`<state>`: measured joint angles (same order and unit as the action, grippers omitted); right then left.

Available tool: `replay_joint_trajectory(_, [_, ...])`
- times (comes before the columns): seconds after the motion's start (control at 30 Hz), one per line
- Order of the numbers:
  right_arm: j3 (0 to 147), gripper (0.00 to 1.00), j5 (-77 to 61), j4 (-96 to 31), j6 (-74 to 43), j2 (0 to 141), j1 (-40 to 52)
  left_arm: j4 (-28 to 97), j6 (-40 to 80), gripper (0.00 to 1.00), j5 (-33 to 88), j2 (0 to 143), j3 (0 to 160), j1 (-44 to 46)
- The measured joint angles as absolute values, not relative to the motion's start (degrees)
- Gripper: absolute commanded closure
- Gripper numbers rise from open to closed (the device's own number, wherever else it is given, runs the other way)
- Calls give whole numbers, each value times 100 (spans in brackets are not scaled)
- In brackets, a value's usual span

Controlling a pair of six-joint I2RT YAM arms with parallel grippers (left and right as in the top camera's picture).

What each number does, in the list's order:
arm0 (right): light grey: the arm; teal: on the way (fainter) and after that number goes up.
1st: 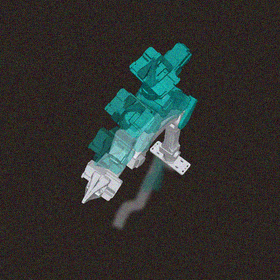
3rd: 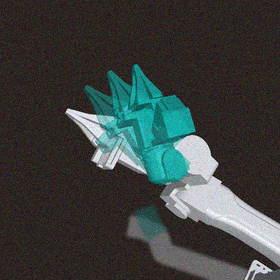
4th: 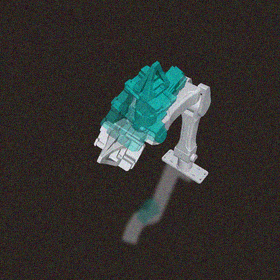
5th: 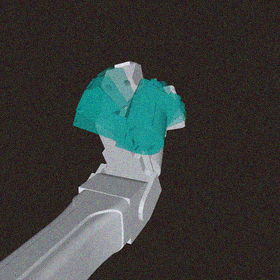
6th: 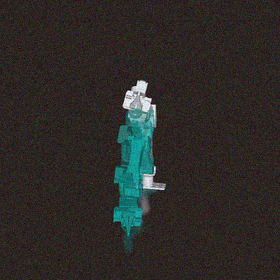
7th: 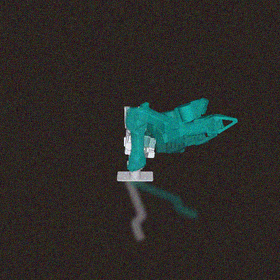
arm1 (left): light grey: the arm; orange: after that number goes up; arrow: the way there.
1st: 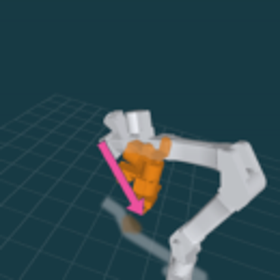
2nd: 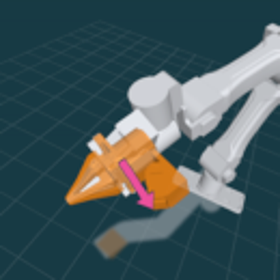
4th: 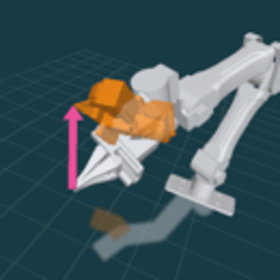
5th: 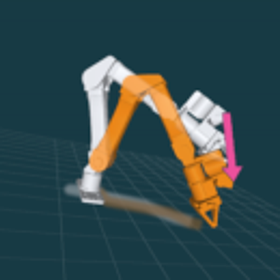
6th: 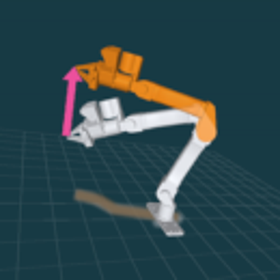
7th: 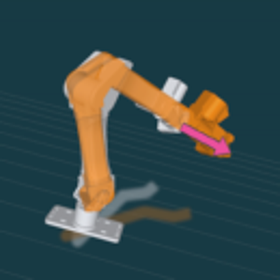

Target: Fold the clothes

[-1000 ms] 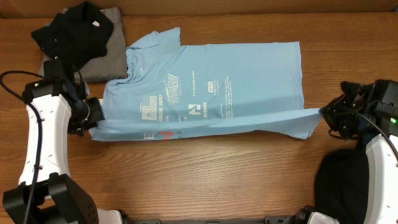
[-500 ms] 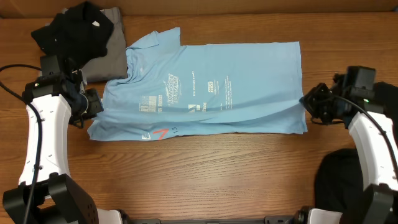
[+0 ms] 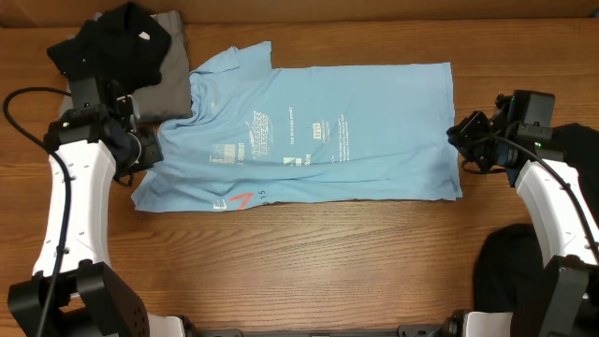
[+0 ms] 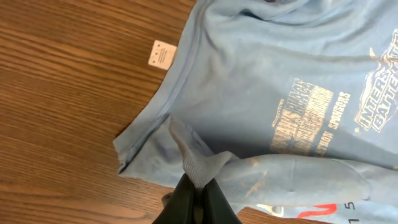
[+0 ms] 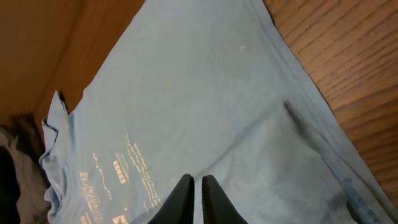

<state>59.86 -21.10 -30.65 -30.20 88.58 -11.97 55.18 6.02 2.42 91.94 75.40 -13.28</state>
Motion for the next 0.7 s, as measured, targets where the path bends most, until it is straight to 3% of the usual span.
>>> replay_joint_trajectory(0.1, [5986, 60, -2073, -3068, -3028, 8858, -1197, 5518, 602, 94, 244, 9194, 7540, -1297])
replay_joint_trajectory(0.17, [5988, 50, -2045, -3111, -2991, 8858, -1197, 5518, 600, 91, 242, 9194, 7540, -1293])
replay_joint_trajectory(0.47, [5990, 49, -1557, -3341, -2991, 9391, -1186, 5518, 602, 92, 244, 9194, 7540, -1293])
replay_joint_trajectory(0.7, [5990, 59, -1393, -3225, -2978, 10370, -1186, 5524, 602, 92, 244, 9194, 7540, -1293])
